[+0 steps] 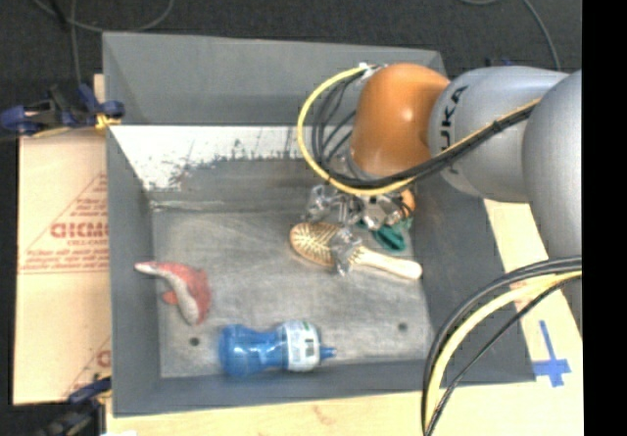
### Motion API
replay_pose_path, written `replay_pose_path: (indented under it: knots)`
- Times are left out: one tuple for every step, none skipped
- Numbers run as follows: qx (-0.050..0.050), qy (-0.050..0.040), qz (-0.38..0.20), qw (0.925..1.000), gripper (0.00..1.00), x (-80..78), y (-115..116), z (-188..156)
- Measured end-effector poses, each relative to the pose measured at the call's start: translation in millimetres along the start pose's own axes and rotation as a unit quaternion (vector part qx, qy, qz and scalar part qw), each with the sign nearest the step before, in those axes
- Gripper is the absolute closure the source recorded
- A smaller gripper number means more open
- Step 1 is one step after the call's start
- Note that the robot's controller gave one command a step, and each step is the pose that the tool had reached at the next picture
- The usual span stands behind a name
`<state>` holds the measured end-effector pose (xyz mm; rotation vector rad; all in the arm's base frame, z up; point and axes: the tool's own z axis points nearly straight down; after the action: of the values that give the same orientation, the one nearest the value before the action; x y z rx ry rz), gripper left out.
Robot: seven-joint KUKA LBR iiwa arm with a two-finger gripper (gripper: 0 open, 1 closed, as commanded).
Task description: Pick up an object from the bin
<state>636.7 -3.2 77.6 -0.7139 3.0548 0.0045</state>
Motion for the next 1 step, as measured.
replay_pose_path:
  knots:
    - [0.002,0.0007,0.003,1.0000,1.00,1.3,-2.4,-87.5]
